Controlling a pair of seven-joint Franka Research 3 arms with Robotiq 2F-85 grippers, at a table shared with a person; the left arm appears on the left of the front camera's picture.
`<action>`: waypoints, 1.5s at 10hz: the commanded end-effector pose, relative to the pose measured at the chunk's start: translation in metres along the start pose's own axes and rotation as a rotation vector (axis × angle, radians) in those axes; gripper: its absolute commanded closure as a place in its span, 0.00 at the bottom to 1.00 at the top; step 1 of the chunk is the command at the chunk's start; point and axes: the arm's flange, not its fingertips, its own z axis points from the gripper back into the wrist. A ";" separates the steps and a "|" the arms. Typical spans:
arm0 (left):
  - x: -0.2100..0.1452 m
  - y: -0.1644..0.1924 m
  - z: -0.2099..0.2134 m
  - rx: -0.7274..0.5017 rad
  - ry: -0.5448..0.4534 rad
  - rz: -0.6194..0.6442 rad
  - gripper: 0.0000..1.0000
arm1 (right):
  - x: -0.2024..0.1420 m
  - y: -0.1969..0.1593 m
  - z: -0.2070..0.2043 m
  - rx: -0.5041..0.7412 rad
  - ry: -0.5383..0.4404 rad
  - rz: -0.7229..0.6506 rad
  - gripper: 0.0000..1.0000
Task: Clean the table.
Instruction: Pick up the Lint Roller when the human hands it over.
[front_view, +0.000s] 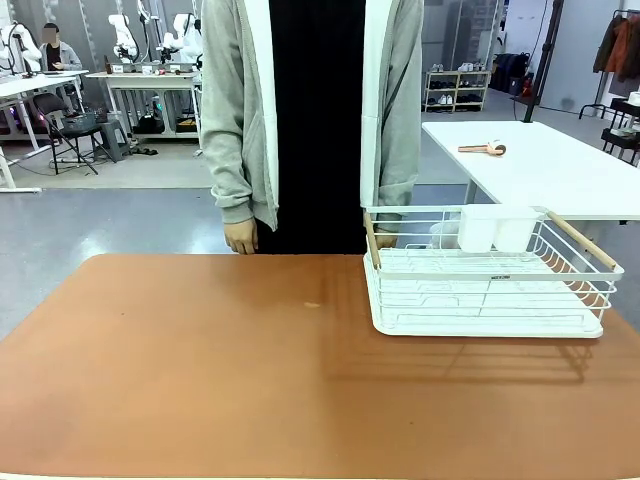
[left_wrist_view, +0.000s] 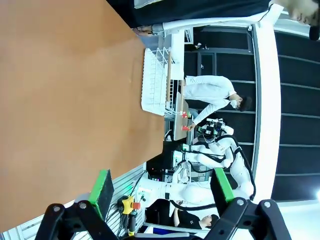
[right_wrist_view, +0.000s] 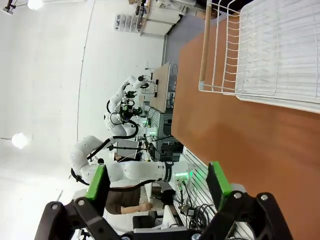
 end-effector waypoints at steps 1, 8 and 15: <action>-0.005 -0.001 0.001 -0.005 0.020 -0.024 0.00 | -0.001 0.005 -0.002 0.008 0.006 0.000 0.00; -0.005 -0.001 0.001 -0.005 0.020 -0.024 0.00 | -0.001 0.005 -0.002 0.008 0.006 0.000 0.00; -0.005 -0.001 0.001 -0.005 0.020 -0.024 0.00 | -0.001 0.005 -0.002 0.008 0.006 0.000 0.00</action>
